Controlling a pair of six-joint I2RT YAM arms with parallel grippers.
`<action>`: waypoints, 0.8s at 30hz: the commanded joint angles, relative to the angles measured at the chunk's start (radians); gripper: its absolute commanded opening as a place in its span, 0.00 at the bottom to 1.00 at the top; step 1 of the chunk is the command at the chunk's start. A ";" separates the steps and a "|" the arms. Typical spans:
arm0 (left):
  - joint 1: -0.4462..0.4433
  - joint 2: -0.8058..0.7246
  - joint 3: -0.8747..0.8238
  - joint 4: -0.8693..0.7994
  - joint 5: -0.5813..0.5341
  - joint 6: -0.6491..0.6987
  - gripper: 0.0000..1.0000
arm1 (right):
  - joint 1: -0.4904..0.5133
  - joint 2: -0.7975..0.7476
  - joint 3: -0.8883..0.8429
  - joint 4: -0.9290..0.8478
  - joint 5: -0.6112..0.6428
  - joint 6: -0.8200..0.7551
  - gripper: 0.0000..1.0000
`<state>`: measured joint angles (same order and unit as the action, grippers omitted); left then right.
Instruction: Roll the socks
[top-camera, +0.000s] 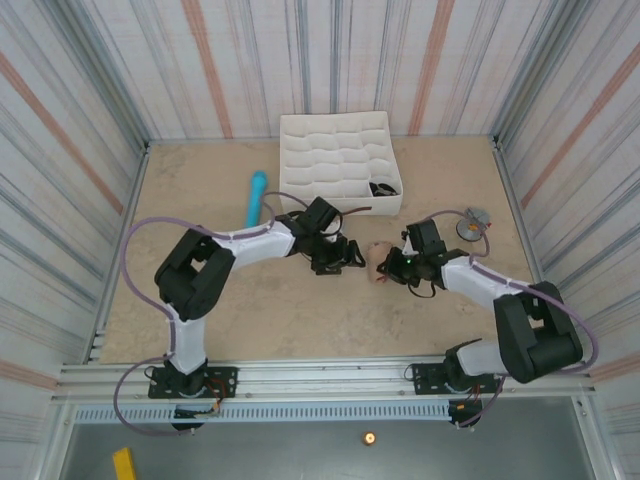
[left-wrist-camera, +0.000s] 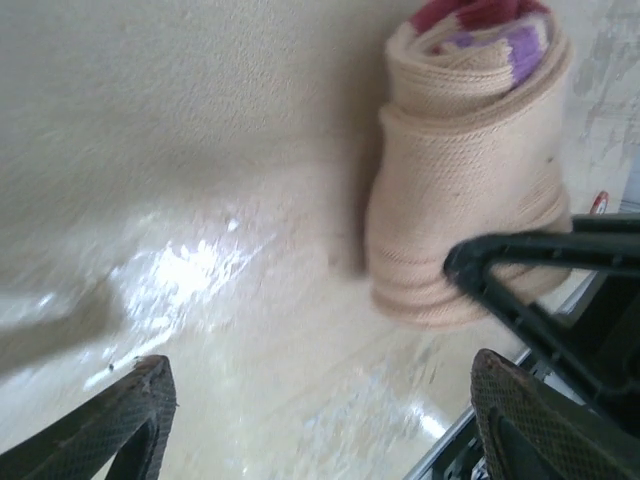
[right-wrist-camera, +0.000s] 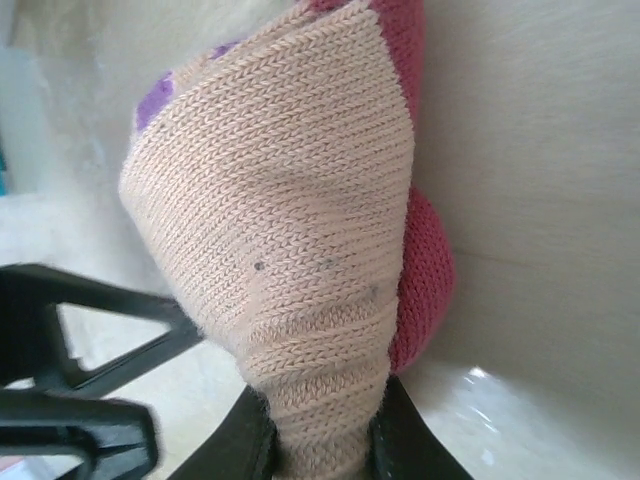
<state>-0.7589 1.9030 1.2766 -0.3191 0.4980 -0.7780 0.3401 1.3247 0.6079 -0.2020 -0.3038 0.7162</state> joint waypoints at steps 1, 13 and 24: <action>0.017 -0.111 0.079 -0.186 -0.101 0.102 0.80 | 0.009 -0.111 0.078 -0.179 0.178 -0.121 0.00; 0.257 -0.192 0.226 -0.450 -0.226 0.305 0.71 | 0.025 -0.224 0.288 -0.263 0.341 -0.386 0.00; 0.394 -0.049 0.409 -0.498 -0.325 0.395 0.66 | 0.074 -0.037 0.544 -0.291 0.328 -0.615 0.00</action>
<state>-0.3729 1.8038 1.6402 -0.7738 0.2325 -0.4408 0.4088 1.2400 1.0969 -0.4572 0.0105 0.2184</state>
